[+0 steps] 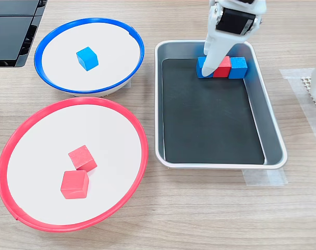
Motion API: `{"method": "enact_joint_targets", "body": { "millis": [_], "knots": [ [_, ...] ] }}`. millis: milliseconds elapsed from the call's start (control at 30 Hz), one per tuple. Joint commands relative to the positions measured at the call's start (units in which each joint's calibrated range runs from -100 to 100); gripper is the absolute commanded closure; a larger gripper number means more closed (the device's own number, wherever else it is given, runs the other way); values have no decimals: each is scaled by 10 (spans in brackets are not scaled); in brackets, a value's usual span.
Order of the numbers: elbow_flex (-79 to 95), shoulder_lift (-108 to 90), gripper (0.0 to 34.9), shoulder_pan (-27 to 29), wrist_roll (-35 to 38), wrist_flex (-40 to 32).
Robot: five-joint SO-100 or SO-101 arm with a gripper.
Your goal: Move six blocks from tray to matching dishes
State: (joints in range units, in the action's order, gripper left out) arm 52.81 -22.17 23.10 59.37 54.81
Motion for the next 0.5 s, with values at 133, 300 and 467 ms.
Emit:
{"method": "enact_joint_targets", "body": {
  "millis": [133,300,467],
  "knots": [
    [37,-18,200,-5,16,-55],
    [53,-11,229,-1,24,-80],
    [31,-11,348,-29,-5,-73]
  ]
}}
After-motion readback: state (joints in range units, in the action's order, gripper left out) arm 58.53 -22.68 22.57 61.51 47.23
